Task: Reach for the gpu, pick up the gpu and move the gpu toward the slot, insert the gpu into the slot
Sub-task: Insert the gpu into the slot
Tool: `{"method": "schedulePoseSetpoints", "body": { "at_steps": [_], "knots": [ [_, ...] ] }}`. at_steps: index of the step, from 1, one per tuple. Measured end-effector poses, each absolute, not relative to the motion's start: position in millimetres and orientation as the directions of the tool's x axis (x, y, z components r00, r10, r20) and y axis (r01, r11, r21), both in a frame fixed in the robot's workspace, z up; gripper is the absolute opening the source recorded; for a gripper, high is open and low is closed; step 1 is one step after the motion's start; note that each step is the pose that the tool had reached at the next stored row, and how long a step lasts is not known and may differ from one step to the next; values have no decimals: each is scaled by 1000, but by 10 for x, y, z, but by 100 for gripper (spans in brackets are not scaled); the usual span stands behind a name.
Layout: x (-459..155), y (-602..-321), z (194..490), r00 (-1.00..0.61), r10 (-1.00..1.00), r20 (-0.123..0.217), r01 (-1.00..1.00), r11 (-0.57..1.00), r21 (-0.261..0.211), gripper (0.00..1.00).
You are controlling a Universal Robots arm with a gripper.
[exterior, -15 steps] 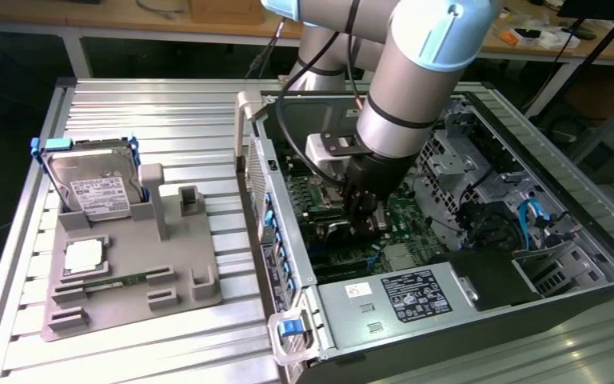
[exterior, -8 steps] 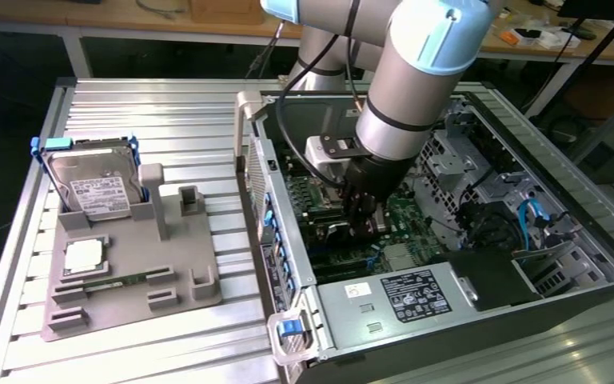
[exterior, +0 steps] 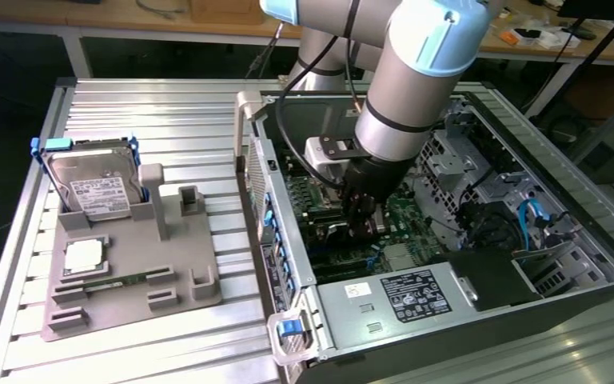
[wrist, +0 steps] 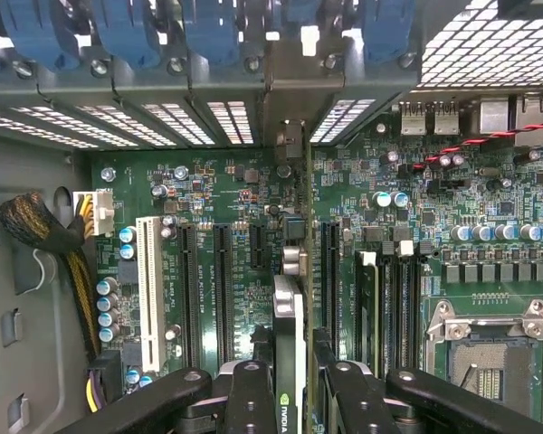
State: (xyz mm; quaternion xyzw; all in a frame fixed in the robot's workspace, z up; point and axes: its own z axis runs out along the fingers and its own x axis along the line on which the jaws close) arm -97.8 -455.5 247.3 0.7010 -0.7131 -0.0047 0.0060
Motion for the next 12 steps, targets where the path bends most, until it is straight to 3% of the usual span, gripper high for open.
{"method": "schedulePoseSetpoints", "body": {
  "at_steps": [4, 5, 12],
  "knots": [
    [-979, -4553, 2466, -17, -1000, 0, -1000, 17, 14, 28],
    [-978, -4554, 2469, -17, -1000, 0, -1000, 17, 14, 34],
    [-978, -4548, 2634, -17, -1000, 1, -1000, 17, 5, 34]
  ]
}}
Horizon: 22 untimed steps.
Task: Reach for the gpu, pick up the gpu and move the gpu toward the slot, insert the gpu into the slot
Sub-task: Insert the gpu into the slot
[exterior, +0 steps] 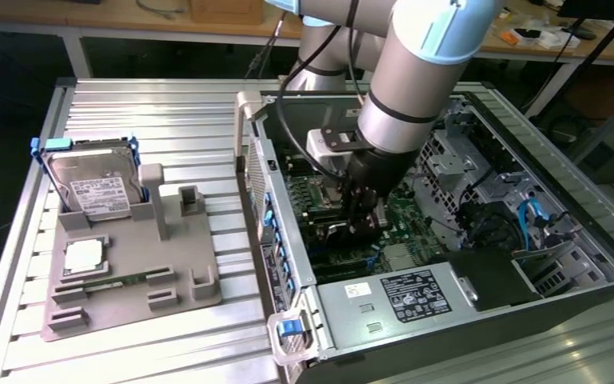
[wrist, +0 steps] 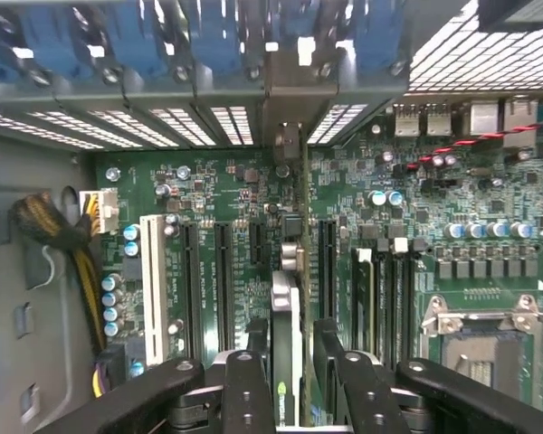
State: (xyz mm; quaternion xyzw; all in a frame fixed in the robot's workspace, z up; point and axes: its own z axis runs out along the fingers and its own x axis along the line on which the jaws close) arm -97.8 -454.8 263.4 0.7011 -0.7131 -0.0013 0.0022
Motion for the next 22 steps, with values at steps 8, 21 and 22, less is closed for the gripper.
{"method": "schedulePoseSetpoints", "body": {
  "at_steps": [8, 21, 22],
  "knots": [
    [-978, -4546, 2771, -17, -1000, 1, -1000, 17, 0, 34],
    [-978, -4546, 2777, -17, -1000, 1, -1000, 17, 0, 11],
    [-978, -4546, 2777, -17, -1000, 1, -1000, 17, 0, 11]
  ]
}}
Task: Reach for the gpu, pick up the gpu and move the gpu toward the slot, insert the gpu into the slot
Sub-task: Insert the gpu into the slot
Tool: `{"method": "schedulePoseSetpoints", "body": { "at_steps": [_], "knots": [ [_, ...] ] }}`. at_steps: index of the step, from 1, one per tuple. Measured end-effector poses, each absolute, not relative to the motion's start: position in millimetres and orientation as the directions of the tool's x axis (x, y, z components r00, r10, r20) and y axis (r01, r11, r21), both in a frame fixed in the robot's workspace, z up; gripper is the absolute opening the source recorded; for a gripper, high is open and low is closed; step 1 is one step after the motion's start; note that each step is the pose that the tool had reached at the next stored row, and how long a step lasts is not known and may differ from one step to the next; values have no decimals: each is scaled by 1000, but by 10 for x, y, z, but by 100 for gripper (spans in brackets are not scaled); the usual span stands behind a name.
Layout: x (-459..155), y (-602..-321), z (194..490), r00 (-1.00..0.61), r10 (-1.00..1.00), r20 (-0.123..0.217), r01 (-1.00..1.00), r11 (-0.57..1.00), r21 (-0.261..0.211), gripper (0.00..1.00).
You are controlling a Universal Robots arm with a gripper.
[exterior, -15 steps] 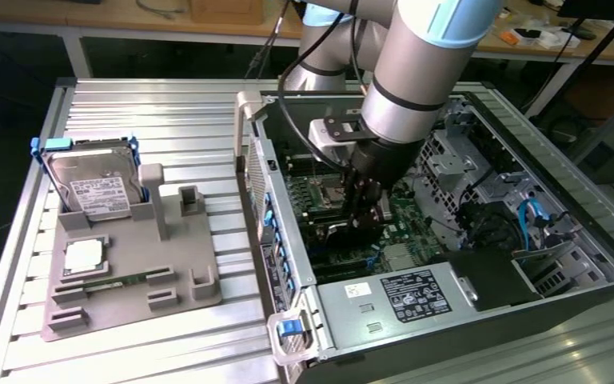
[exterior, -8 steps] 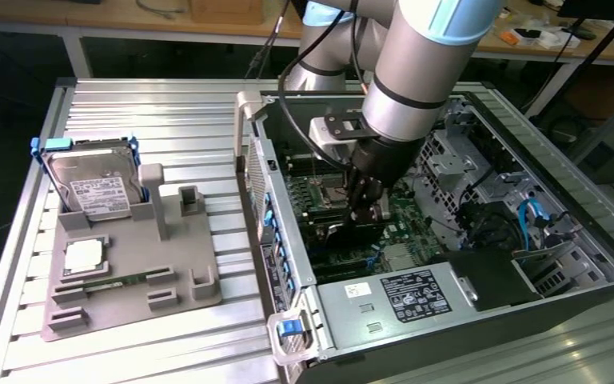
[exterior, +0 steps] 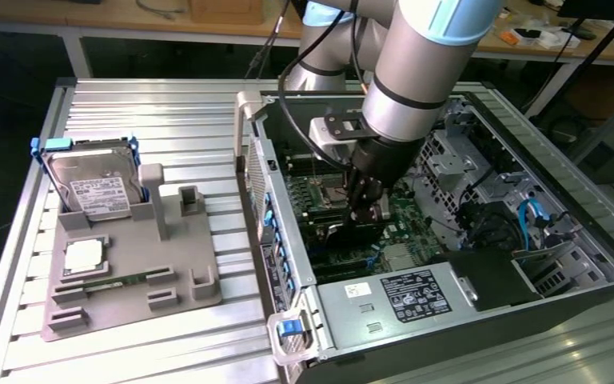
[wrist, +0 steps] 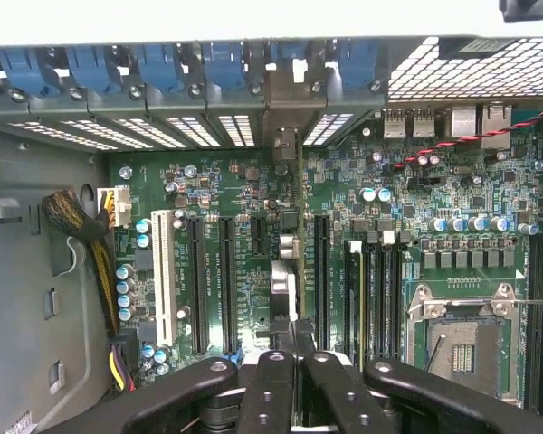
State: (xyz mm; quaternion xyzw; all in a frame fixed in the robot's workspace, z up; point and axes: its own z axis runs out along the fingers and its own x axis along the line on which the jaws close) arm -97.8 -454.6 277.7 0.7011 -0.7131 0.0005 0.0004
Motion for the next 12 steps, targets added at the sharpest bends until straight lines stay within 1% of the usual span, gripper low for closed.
{"method": "schedulePoseSetpoints", "body": {
  "at_steps": [12],
  "knots": [
    [-997, -4546, 2777, -17, -1000, 1, -1000, 17, -1, 11]
  ]
}}
